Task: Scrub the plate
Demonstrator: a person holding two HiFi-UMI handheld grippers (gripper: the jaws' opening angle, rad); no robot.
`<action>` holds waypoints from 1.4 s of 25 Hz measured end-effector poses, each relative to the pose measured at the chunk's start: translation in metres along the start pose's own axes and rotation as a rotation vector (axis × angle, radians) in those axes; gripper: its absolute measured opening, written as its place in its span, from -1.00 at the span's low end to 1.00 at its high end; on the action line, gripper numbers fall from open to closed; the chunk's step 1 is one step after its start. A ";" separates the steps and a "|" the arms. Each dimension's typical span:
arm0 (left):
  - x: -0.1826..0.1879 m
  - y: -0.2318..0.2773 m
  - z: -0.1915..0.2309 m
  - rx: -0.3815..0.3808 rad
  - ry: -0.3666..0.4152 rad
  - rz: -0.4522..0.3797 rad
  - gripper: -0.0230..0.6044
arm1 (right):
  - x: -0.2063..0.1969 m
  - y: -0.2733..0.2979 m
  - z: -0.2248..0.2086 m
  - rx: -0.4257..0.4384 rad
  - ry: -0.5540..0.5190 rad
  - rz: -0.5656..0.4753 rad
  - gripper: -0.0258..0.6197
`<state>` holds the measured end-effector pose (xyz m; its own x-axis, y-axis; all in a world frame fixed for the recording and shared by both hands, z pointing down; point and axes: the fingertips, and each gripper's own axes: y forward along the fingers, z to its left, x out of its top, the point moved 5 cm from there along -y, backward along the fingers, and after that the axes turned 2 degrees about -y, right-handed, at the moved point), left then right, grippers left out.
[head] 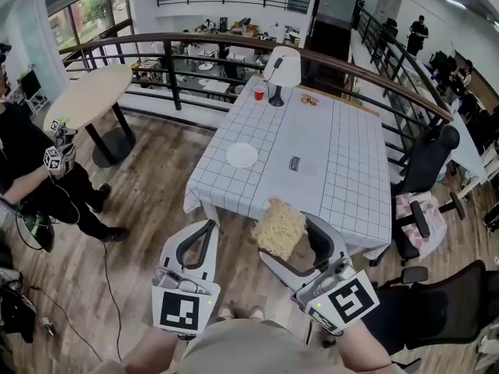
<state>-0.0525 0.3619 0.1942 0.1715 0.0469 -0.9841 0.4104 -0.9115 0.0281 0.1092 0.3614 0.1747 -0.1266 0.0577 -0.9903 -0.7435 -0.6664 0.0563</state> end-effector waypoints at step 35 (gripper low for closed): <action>0.002 0.029 -0.056 0.037 0.104 -0.003 -0.88 | -0.038 -0.024 -0.052 0.095 0.019 -0.012 0.23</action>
<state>0.0105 0.3582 0.2028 0.2628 0.0901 -0.9606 0.3782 -0.9256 0.0166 0.1656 0.3365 0.2041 -0.1059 0.0507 -0.9931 -0.8040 -0.5920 0.0555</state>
